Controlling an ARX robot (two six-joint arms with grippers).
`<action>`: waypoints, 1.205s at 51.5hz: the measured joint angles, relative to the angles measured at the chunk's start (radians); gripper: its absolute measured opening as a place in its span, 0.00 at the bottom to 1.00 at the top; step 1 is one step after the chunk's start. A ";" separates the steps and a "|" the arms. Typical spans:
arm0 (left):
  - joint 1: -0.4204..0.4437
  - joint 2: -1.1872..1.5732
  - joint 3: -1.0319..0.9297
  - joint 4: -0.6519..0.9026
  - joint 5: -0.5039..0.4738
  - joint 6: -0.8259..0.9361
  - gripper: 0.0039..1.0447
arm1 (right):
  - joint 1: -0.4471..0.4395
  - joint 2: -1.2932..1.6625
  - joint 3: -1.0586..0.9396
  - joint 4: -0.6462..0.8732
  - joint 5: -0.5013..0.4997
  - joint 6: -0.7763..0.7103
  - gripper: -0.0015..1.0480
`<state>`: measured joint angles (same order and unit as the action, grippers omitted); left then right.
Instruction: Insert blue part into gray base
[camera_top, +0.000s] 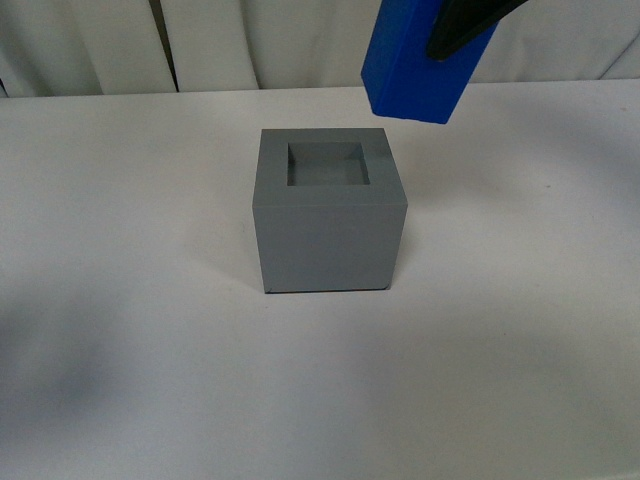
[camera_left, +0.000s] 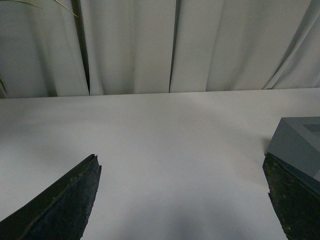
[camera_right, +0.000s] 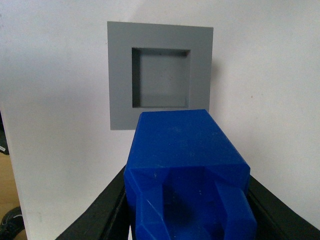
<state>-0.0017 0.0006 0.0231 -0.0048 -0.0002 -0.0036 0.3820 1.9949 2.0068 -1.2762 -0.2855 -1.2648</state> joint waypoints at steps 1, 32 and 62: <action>0.000 0.000 0.000 0.000 0.000 0.000 0.94 | 0.005 0.003 0.000 0.000 0.003 0.003 0.45; 0.000 0.000 0.000 0.000 0.000 0.000 0.94 | 0.098 0.046 0.000 0.034 0.045 0.063 0.45; 0.000 0.000 0.000 0.000 0.000 0.000 0.94 | 0.120 0.061 -0.022 0.080 0.049 0.096 0.45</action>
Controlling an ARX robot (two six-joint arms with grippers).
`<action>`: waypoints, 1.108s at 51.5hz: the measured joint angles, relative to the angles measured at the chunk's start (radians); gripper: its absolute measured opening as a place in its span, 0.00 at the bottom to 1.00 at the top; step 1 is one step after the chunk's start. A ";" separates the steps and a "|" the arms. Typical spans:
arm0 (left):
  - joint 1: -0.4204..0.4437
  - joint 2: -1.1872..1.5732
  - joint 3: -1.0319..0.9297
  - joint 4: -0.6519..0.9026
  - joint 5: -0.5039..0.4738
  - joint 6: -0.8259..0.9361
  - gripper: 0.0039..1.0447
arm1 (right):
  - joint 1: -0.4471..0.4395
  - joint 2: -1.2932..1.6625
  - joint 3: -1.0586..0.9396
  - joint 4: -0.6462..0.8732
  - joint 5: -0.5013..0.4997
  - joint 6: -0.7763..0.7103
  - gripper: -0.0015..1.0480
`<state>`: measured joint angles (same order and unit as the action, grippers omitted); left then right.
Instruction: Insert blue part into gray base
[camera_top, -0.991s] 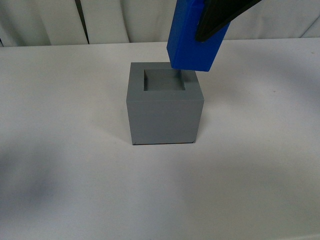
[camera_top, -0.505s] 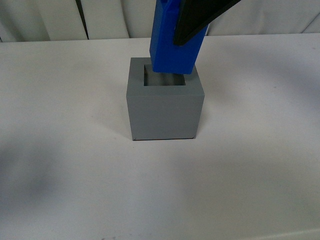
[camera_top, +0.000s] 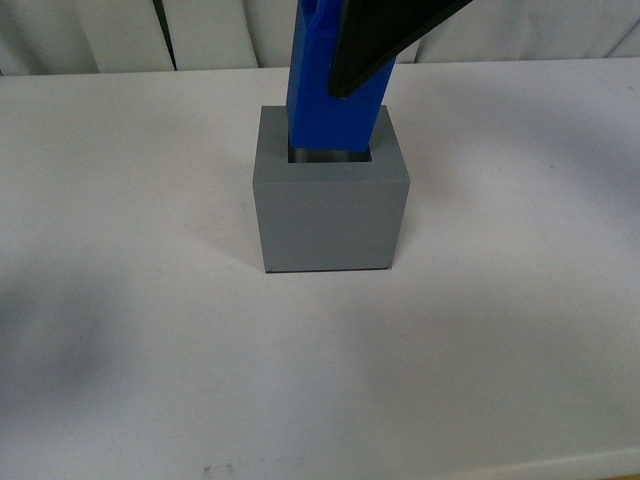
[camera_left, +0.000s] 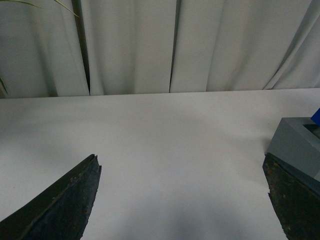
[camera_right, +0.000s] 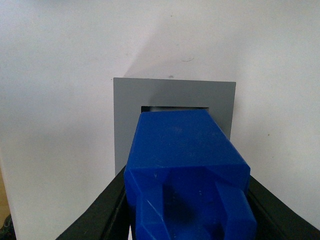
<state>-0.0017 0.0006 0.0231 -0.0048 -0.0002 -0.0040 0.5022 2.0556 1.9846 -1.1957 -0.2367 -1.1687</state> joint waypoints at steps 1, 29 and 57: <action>0.000 0.000 0.000 0.000 0.000 0.000 0.94 | 0.000 0.001 0.000 0.000 0.000 0.002 0.45; 0.000 0.000 0.000 0.000 0.000 0.000 0.94 | 0.000 0.014 -0.033 0.023 0.008 0.016 0.45; 0.000 0.000 0.000 0.000 0.000 0.000 0.94 | -0.029 -0.018 -0.061 0.045 -0.065 0.045 0.92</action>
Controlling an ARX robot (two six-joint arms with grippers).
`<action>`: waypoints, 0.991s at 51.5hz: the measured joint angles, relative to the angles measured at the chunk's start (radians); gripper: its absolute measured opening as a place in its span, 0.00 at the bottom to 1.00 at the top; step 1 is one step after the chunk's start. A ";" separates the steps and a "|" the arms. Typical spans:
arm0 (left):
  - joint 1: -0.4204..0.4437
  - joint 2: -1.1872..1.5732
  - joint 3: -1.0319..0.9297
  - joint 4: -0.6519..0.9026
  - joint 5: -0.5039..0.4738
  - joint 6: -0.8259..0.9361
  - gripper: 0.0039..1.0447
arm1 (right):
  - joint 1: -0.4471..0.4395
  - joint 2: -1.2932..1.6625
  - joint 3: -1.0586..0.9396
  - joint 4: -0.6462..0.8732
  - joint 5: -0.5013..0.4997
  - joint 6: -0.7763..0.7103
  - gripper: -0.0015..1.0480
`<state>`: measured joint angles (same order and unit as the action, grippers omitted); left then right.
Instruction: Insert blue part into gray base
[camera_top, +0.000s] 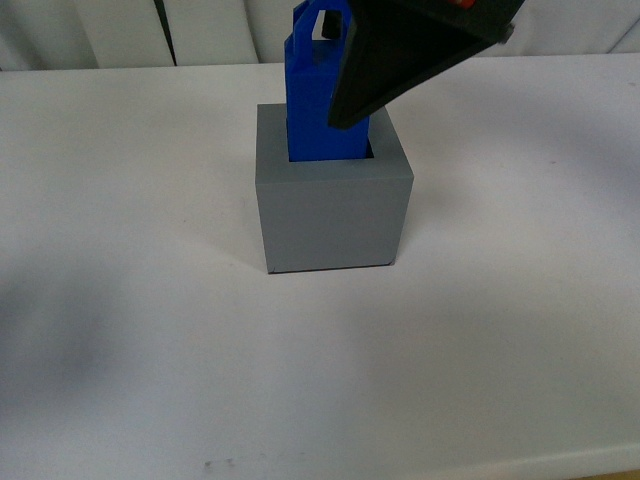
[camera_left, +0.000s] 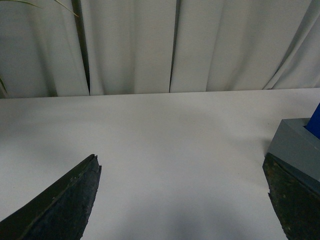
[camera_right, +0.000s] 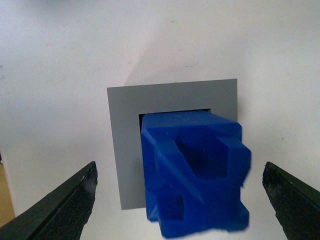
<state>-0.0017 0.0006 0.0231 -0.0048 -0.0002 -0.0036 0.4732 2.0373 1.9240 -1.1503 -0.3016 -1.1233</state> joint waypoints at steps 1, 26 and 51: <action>0.000 0.000 0.000 0.000 0.000 0.000 0.94 | -0.005 -0.007 0.001 -0.002 -0.007 0.002 0.92; 0.000 0.000 0.000 0.000 0.000 0.000 0.94 | -0.255 -0.322 -0.209 0.080 -0.274 -0.055 0.93; 0.000 0.000 0.000 0.000 0.000 0.000 0.94 | -0.340 -0.431 -0.401 0.252 -0.303 0.007 0.93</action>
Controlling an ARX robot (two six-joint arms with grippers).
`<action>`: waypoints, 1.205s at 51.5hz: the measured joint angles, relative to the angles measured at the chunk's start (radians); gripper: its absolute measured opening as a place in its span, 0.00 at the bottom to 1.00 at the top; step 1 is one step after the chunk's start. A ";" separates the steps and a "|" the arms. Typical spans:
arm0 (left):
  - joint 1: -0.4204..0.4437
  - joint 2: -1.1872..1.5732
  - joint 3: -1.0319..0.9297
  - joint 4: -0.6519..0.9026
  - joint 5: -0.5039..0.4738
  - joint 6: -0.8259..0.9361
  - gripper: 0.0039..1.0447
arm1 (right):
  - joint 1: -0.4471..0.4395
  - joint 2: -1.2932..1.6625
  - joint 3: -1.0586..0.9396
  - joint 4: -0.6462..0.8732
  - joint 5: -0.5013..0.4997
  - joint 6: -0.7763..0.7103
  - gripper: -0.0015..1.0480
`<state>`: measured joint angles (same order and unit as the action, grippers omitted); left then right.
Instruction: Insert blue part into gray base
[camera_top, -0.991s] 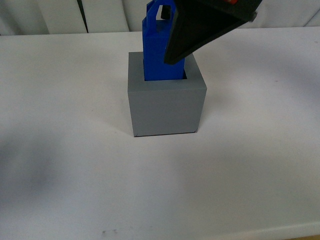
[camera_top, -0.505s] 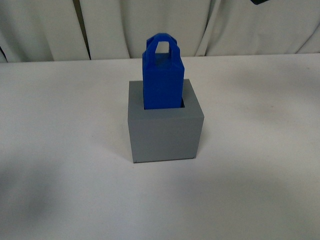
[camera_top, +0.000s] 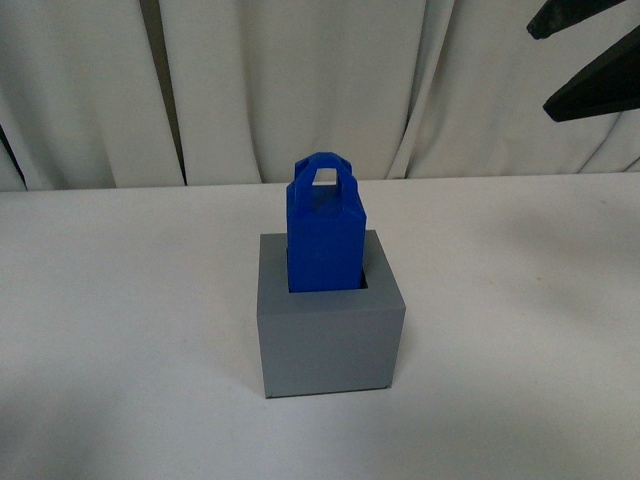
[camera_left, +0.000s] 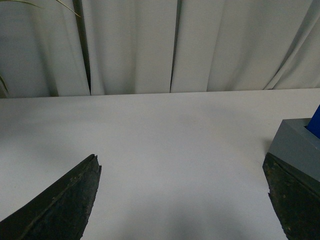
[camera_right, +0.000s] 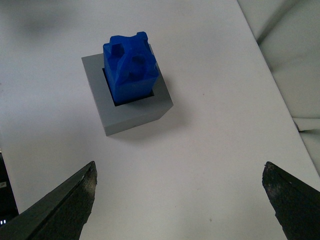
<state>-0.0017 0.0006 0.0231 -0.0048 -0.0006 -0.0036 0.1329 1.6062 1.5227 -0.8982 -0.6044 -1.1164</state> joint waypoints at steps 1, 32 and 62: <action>0.000 0.000 0.000 0.000 0.000 0.000 0.94 | 0.001 0.000 0.000 0.000 0.000 0.000 0.93; 0.000 0.000 0.000 0.000 -0.001 0.000 0.94 | -0.039 -0.529 -1.126 1.564 0.691 1.090 0.01; 0.000 0.000 0.000 0.000 0.000 0.000 0.94 | -0.130 -0.878 -1.421 1.516 0.606 1.104 0.02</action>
<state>-0.0017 0.0006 0.0231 -0.0048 -0.0006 -0.0040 0.0025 0.7284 0.1017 0.6182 0.0013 -0.0124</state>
